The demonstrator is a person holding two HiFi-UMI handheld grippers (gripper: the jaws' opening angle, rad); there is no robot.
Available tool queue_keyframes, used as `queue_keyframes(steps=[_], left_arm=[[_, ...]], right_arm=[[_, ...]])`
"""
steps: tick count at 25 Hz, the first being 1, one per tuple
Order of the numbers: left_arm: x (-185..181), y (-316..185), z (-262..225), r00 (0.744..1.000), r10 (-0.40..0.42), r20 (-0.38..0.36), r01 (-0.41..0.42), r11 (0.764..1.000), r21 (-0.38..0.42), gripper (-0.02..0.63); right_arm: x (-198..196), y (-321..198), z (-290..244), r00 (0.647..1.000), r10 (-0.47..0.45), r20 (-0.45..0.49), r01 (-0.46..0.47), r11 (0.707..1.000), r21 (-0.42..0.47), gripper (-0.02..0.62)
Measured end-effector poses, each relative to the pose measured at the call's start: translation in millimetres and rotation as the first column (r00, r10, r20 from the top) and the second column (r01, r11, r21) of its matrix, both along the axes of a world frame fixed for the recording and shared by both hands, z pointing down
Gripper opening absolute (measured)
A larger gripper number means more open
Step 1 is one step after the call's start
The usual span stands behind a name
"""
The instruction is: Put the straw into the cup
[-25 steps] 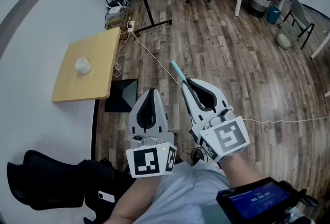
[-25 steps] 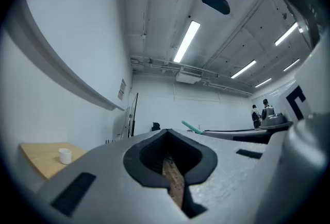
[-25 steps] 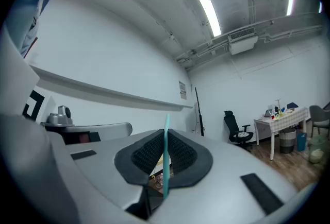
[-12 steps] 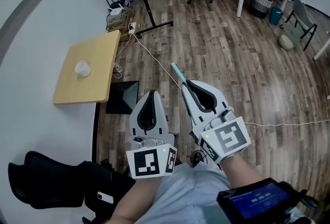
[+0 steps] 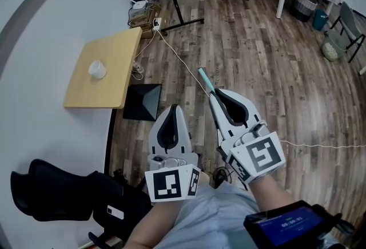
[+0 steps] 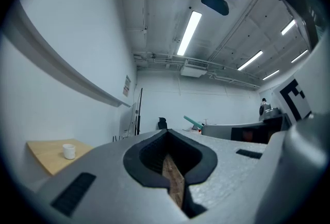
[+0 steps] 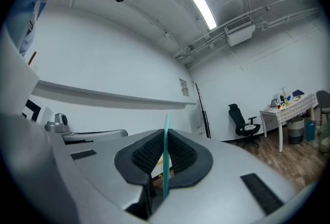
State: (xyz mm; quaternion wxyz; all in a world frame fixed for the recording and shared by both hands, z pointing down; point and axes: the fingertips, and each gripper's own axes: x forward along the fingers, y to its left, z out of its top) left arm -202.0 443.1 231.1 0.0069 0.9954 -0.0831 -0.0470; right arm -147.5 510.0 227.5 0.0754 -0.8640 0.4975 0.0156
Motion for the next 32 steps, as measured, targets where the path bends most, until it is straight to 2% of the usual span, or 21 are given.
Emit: queue_keyframes(steps=[5, 12, 23, 32], left_arm=[[30, -18, 15, 0.999, -0.022, 0.026, 0.022, 1.0, -0.021, -0.002], [79, -79, 29, 0.998, -0.011, 0.055, 0.013, 0.999, -0.044, -0.002], [138, -186, 2, 1.0, -0.005, -0.021, 0.005, 1.0, -0.02, -0.002], [148, -216, -12, 0.999, -0.003, -0.047, 0.002, 1.0, -0.015, -0.002]], right_arm=[[32, -15, 18, 0.999, -0.009, 0.042, 0.01, 1.0, -0.012, 0.02], [81, -82, 30, 0.997, -0.013, 0.071, 0.016, 0.999, -0.033, 0.02], [137, -191, 1, 1.0, -0.028, -0.002, 0.028, 1.0, -0.01, 0.02], [146, -221, -19, 0.999, -0.029, -0.036, 0.029, 1.0, 0.005, 0.02]])
